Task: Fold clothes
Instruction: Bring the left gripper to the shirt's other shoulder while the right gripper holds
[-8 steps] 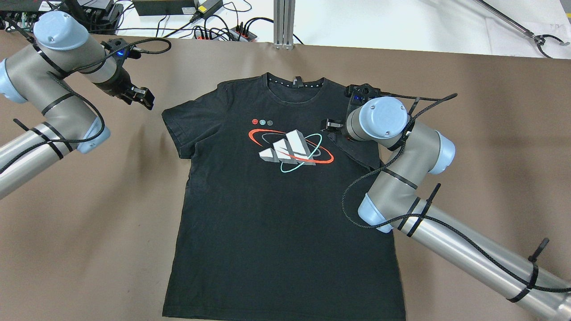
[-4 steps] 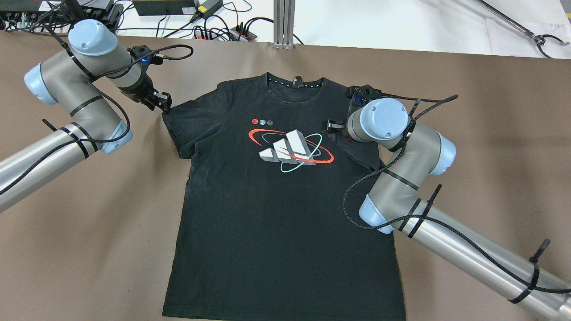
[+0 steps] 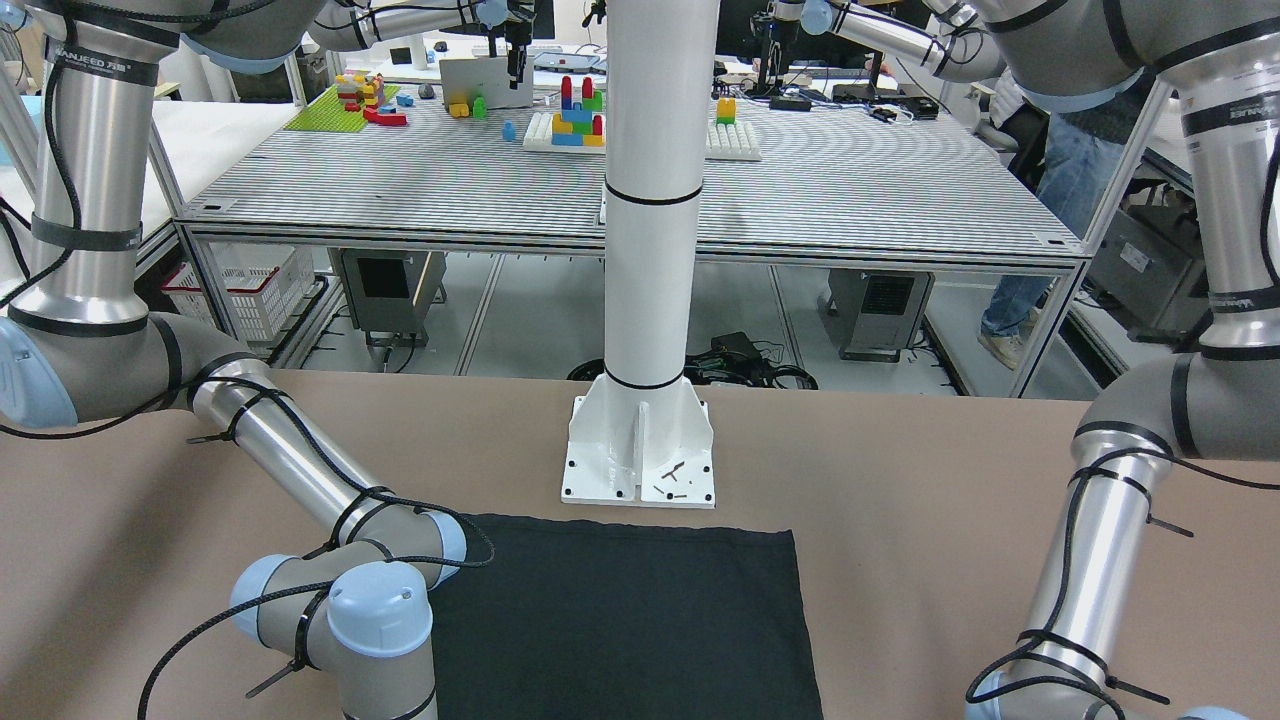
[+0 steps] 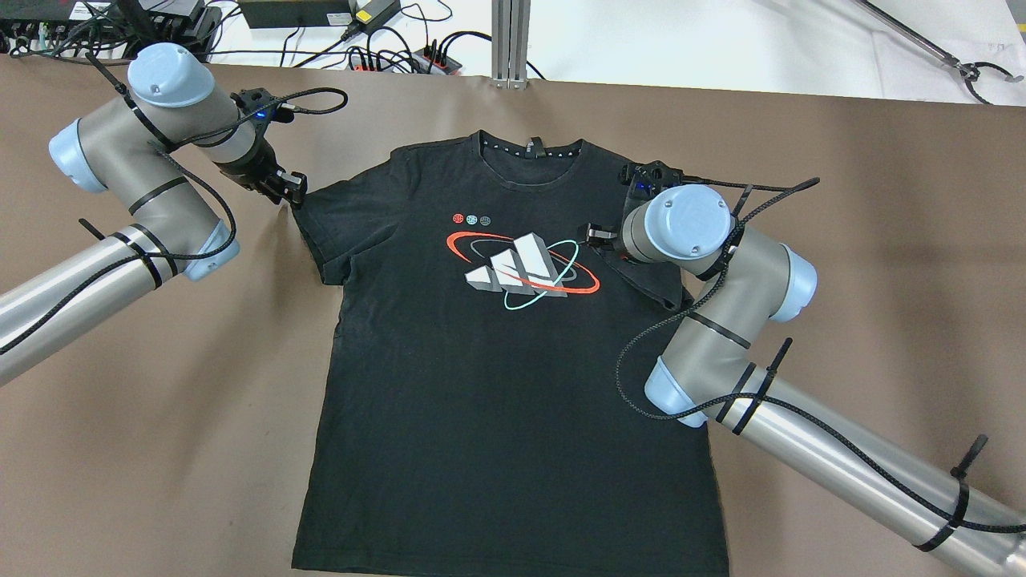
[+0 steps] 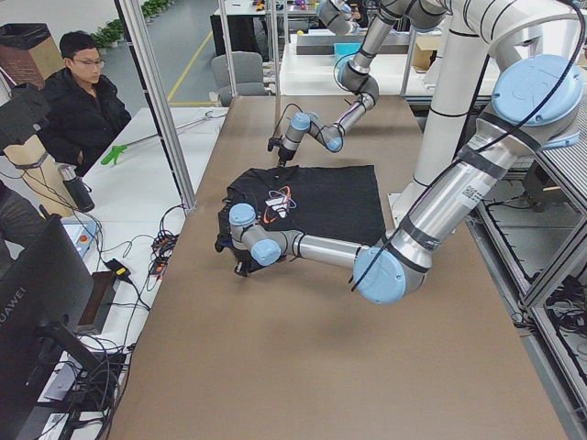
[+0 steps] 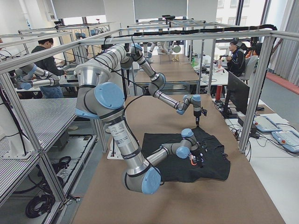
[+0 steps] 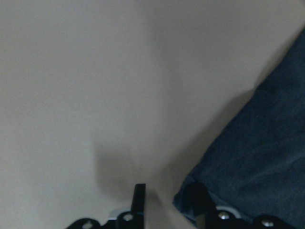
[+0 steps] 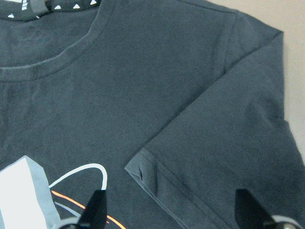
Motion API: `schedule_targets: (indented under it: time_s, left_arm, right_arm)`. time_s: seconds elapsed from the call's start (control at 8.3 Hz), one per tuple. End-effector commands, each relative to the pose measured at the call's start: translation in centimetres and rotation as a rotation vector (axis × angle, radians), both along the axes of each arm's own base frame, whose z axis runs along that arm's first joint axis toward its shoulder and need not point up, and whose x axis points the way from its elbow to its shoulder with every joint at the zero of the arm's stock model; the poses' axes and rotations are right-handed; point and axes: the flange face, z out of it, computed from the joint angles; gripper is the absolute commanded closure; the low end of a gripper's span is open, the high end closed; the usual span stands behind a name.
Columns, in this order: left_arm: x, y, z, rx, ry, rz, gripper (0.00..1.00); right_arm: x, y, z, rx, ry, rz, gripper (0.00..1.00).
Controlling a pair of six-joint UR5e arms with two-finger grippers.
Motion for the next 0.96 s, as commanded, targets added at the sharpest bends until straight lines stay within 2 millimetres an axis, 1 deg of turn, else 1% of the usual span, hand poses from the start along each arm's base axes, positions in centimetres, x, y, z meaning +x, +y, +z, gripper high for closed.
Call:
schedule_targets:
  time_s: [0.0,0.12,0.24,0.36,0.48,0.6,0.72,0.84]
  left_arm:
    - [0.7,0.2,0.2,0.003,0.005,0.005,0.63]
    - [1.0,0.4,0.0,-0.003,0.010,0.008,0.70]
    - [1.6,0.7,0.2,-0.006,0.011,0.018,0.74]
    - [1.6,0.7,0.0,-0.005,0.014,0.018,0.89]
    - [1.7,0.8,-0.6,-0.008,0.030,0.030,1.00]
    - [1.1,0.6,-2.1,-0.019,0.069,0.040,1.00]
    - [0.2,0.6,-4.8,-0.035,0.116,0.014,1.00]
    - [-0.3,1.5,-7.3,-0.039,0.158,0.000,1.00]
  right_arm:
    - [-0.1,0.1,0.1,-0.001,0.001,-0.003,0.05]
    - [-0.1,0.1,0.0,0.000,0.000,-0.003,0.05]
    - [-0.1,0.1,0.0,0.000,0.000,-0.003,0.05]
    - [-0.1,0.1,-0.1,0.001,-0.001,-0.003,0.05]
    - [0.0,0.2,-0.5,0.005,-0.008,-0.002,0.05]
    - [0.1,0.3,-0.7,0.008,-0.011,-0.002,0.05]
    - [0.2,0.3,-0.9,0.012,-0.014,0.000,0.05]
    - [0.2,0.3,-1.0,0.013,-0.015,0.000,0.05]
